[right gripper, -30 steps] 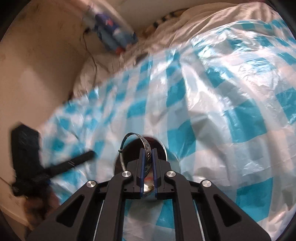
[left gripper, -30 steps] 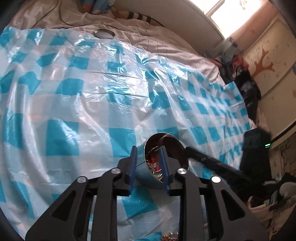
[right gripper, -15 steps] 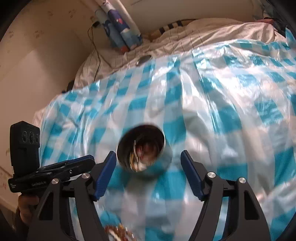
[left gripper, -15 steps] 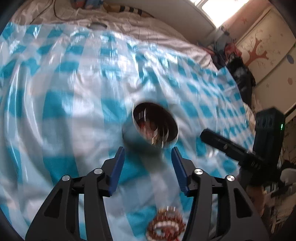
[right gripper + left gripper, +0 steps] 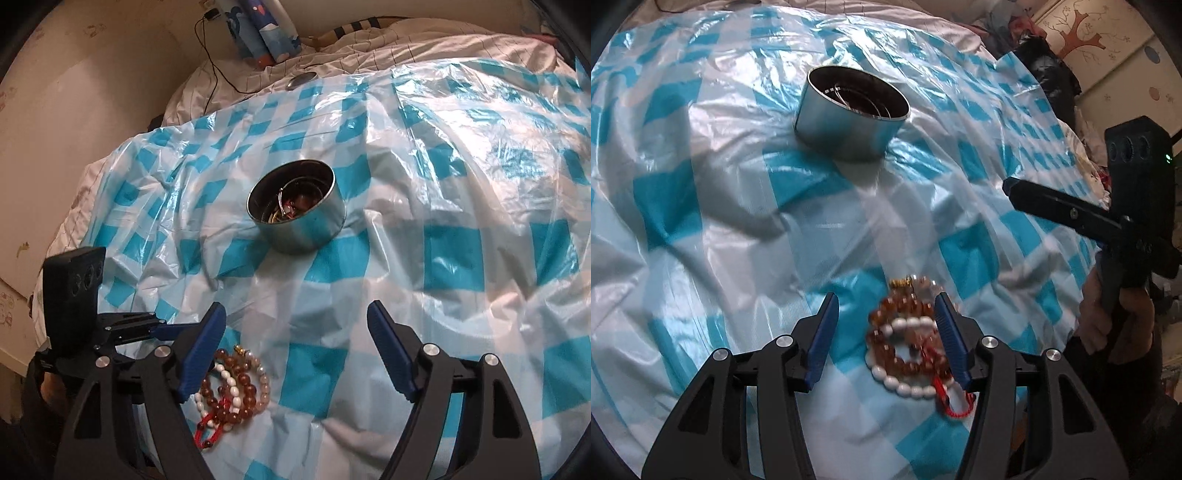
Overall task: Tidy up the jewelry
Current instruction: 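Move both tools back to the remaining bead bracelets on the sheet, then grasp the amber bead bracelet with the left tool while the right grasps the red cord bracelet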
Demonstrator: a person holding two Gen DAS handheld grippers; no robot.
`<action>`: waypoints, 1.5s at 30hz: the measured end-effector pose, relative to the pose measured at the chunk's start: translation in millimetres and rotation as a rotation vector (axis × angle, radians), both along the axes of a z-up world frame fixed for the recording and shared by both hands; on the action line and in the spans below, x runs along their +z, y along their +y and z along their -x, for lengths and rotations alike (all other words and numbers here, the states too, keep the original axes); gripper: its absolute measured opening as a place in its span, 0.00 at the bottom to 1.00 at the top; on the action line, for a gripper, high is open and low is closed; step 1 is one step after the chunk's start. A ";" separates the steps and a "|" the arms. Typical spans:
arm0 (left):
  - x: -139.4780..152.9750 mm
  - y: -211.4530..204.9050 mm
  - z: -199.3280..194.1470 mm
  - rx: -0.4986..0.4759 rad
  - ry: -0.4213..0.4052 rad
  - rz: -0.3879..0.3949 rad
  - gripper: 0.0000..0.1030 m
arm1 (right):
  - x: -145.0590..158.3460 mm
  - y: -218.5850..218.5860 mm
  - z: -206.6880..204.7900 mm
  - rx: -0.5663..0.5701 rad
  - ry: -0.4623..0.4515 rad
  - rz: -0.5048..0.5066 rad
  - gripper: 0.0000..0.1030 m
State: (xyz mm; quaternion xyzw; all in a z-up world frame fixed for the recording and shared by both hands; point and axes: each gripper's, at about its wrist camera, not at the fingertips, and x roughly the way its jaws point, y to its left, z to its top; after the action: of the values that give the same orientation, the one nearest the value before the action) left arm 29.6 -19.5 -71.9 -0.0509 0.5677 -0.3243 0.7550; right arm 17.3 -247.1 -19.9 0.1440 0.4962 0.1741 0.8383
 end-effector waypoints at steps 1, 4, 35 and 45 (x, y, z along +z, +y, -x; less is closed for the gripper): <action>-0.9 1.0 1.6 -0.004 0.002 0.002 0.50 | -1.1 -1.1 -0.2 -0.005 0.006 -0.011 0.74; -4.4 0.8 5.1 -0.014 0.003 0.000 0.50 | -3.0 -2.0 -2.8 -0.009 0.022 -0.036 0.74; 42.6 59.4 -19.8 0.108 -0.028 0.294 0.10 | -28.6 44.3 7.2 0.244 0.166 -0.146 0.74; 41.8 63.4 -21.3 0.118 -0.029 0.288 0.10 | -40.3 59.8 12.9 0.316 0.214 -0.129 0.74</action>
State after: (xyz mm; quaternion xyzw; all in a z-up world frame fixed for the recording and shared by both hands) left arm 50.9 43.9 -30.1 -0.1872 0.5004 -0.3581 0.7657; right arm 4.4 -187.3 -60.1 0.1353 0.5869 0.3185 0.7320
